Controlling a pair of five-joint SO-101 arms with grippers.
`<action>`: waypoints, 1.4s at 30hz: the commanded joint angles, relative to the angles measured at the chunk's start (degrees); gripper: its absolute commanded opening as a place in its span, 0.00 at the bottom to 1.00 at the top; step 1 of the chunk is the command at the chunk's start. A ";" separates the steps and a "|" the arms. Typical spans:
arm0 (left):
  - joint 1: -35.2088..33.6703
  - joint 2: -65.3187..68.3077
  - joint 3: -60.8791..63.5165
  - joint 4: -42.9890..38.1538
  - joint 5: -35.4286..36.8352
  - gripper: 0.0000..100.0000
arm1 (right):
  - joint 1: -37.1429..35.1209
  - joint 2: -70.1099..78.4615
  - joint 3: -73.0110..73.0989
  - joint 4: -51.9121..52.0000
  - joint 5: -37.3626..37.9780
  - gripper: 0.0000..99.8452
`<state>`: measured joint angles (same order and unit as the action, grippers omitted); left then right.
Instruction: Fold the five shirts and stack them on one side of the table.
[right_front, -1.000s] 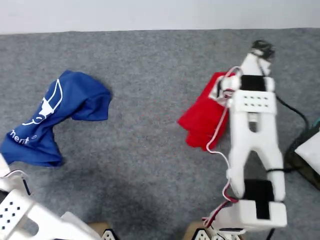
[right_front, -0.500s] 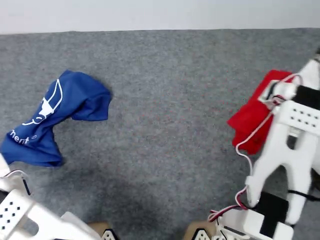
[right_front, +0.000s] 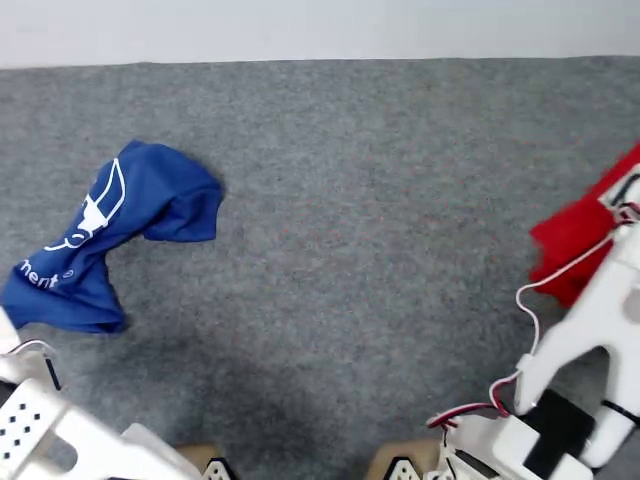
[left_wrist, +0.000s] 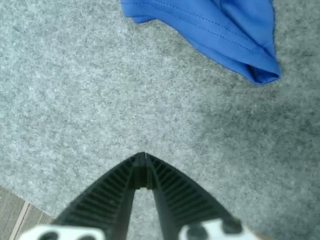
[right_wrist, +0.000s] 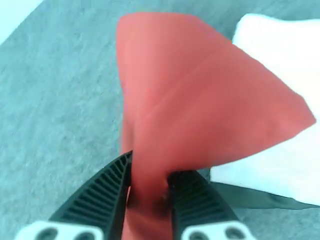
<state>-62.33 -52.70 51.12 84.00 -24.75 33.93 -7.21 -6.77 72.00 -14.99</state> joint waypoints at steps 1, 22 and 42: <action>0.35 -0.70 -0.22 -0.70 0.09 0.00 | 2.42 -3.47 -3.52 -1.27 0.88 0.01; 0.09 -0.70 -0.22 0.97 0.00 0.00 | 13.32 -3.21 11.60 -16.31 4.84 0.01; 0.35 -0.70 2.42 0.62 -0.09 0.00 | 26.07 17.54 7.91 -28.26 15.03 0.04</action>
<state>-62.33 -52.70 54.02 84.35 -24.75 59.16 8.79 6.68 44.40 -1.89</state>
